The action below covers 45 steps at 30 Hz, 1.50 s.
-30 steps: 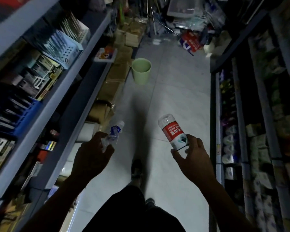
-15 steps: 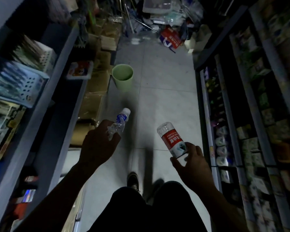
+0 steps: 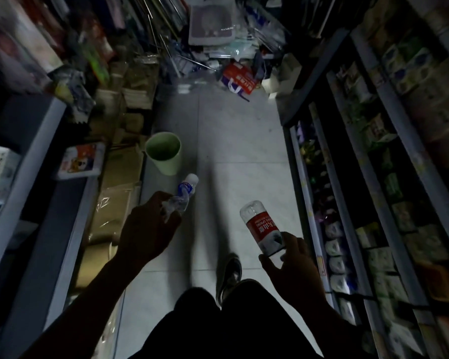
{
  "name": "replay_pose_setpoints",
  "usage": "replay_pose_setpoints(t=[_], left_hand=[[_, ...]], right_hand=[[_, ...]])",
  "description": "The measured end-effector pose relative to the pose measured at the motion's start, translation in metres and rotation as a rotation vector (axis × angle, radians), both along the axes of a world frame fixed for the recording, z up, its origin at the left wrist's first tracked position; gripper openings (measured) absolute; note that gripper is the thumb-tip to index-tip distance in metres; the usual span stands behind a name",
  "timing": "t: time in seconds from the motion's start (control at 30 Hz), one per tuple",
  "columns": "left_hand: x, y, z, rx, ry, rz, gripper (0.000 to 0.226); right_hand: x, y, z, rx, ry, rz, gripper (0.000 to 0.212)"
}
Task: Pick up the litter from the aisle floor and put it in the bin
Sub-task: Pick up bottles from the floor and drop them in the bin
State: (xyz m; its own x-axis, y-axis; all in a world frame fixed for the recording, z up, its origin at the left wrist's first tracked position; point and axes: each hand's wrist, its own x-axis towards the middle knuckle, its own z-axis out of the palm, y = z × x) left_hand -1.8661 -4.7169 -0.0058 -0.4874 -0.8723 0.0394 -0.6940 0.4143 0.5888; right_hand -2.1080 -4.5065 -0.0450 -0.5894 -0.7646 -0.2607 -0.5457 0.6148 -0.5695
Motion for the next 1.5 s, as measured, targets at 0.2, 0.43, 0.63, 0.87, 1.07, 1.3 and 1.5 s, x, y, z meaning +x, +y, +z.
replay_pose_setpoints(t=[0.2, 0.43, 0.63, 0.87, 1.07, 1.3, 1.5], left_hand=[[-0.034, -0.036, 0.002, 0.008, -0.023, 0.105, 0.029], [-0.032, -0.086, 0.006, 0.085, -0.023, 0.295, 0.031], [-0.028, -0.163, -0.004, 0.135, -0.039, 0.396, 0.028], [-0.03, -0.274, -0.009, 0.151, 0.0, 0.433, 0.03], [-0.045, -0.356, -0.016, 0.166, -0.017, 0.43, 0.031], [-0.076, -0.439, -0.033, 0.221, -0.039, 0.466, 0.035], [-0.114, -0.516, -0.051, 0.233, -0.064, 0.542, 0.031]], right_hand=[[-0.052, -0.086, 0.008, -0.053, 0.06, 0.138, 0.071], [-0.081, -0.201, 0.015, -0.094, 0.076, 0.283, 0.072], [-0.086, -0.311, 0.006, -0.099, 0.086, 0.381, 0.075], [-0.084, -0.402, 0.009, -0.067, 0.073, 0.413, 0.073], [-0.09, -0.455, 0.007, 0.017, 0.058, 0.353, 0.07], [-0.11, -0.518, 0.01, 0.039, -0.055, 0.267, 0.07], [-0.154, -0.614, -0.009, 0.073, -0.072, 0.366, 0.073]])
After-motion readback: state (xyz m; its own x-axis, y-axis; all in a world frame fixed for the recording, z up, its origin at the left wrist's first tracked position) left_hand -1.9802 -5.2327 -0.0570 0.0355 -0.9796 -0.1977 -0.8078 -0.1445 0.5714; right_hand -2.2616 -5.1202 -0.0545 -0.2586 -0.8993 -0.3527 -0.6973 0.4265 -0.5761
